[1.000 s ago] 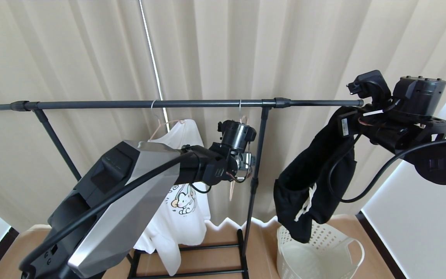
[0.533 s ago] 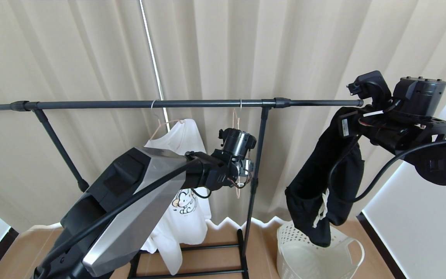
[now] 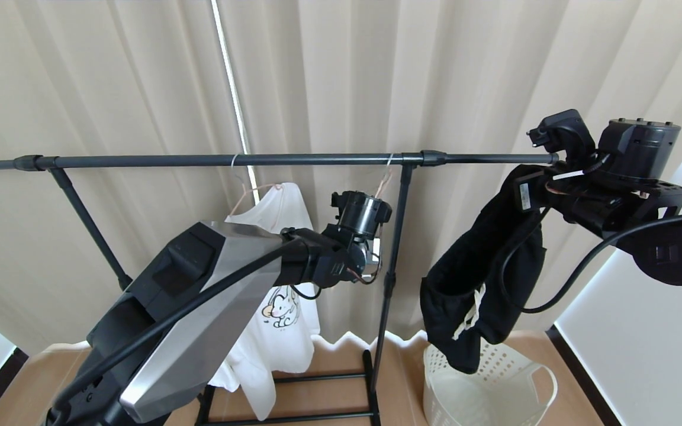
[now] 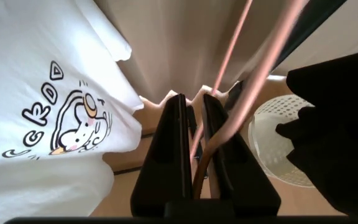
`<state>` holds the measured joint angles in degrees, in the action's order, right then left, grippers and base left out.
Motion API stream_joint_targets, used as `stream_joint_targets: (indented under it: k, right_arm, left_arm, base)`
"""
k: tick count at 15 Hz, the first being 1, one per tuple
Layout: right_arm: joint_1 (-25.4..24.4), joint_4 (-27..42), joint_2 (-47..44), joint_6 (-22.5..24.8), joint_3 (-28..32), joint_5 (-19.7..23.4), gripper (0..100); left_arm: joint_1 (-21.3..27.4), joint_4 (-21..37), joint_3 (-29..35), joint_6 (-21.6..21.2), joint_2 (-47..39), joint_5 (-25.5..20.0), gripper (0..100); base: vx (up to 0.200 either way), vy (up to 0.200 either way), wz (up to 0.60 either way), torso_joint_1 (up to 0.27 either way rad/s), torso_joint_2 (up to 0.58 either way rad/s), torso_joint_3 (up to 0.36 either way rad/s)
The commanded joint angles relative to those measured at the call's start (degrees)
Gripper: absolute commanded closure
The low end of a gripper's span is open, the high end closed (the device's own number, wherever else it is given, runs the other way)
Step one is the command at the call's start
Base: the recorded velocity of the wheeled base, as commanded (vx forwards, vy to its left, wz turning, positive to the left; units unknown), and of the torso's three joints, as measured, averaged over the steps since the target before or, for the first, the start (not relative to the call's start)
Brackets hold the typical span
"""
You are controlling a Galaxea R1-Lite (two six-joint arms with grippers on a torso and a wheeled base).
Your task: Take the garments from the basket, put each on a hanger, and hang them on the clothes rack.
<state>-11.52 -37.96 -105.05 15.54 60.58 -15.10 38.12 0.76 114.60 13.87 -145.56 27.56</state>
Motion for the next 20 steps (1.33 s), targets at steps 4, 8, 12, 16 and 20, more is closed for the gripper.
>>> stream_joint_targets:
  k: [4, 8, 12, 16, 20]
  right_arm:
    - [-0.2, 0.0, 0.2, 0.0, -0.2, 0.0, 100]
    - [-0.1, 0.0, 0.2, 0.0, -0.1, 0.0, 100]
    - [-0.1, 0.0, 0.1, 0.0, -0.1, -0.1, 100]
    - [-0.2, 0.0, 0.1, 0.0, -0.1, -0.1, 100]
    - [-0.1, 0.0, -0.2, 0.0, -0.1, -0.1, 100]
  left_arm:
    - [0.4, 0.1, 0.0, 0.4, 2.3, 1.9, 100]
    - [0.6, 0.1, -0.3, 0.8, 4.2, 3.4, 100]
    - [0.6, 0.3, -2.0, 2.5, 5.5, 3.5, 100]
    - [0.7, 0.0, -7.2, 3.2, 8.4, 3.5, 100]
    - [1.2, -0.1, -12.0, 3.9, 12.0, 3.3, 100]
  base:
    - [0.000, 0.000, 0.00, 0.000, 0.00, 0.000]
    - [0.000, 0.000, 0.00, 0.000, 0.00, 0.000]
    - [0.000, 0.000, 0.00, 0.000, 0.00, 0.000]
    - [0.000, 0.000, 0.00, 0.000, 0.00, 0.000]
    - [0.000, 0.000, 0.00, 0.000, 0.00, 0.000]
